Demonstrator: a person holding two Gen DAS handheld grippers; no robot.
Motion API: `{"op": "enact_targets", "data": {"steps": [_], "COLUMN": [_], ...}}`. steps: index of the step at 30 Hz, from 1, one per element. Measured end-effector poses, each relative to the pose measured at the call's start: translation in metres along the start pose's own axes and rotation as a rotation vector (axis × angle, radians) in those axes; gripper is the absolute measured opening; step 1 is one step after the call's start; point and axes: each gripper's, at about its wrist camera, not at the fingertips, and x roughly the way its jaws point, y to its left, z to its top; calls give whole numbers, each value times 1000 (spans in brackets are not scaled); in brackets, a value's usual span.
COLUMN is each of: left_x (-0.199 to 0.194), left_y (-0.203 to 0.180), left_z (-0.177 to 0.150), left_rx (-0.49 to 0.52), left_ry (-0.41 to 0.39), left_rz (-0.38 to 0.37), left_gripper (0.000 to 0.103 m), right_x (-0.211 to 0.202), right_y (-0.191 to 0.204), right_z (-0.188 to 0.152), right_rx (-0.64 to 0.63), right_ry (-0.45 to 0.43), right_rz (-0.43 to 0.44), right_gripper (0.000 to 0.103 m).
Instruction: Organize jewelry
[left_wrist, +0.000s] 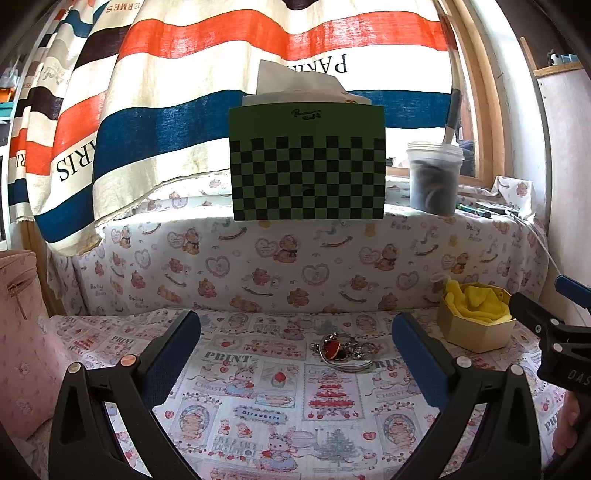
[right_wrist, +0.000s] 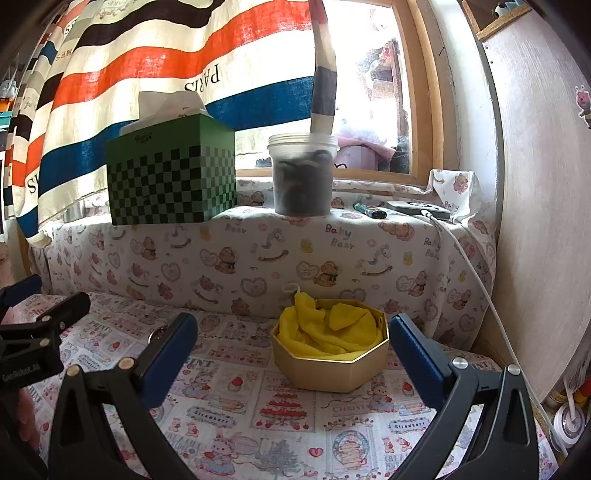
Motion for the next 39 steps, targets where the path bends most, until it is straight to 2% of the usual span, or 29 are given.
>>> {"op": "enact_targets", "data": {"steps": [39], "left_x": [-1], "left_y": [-1], "left_z": [-1], "left_rx": [12], "left_ry": [0], "left_rz": [-6], "left_gripper": [103], "right_x": [-2], "right_y": [0], "right_z": [-1], "right_rx": [10], "right_ry": [-3], "right_rz": [-3], "right_gripper": [103]}}
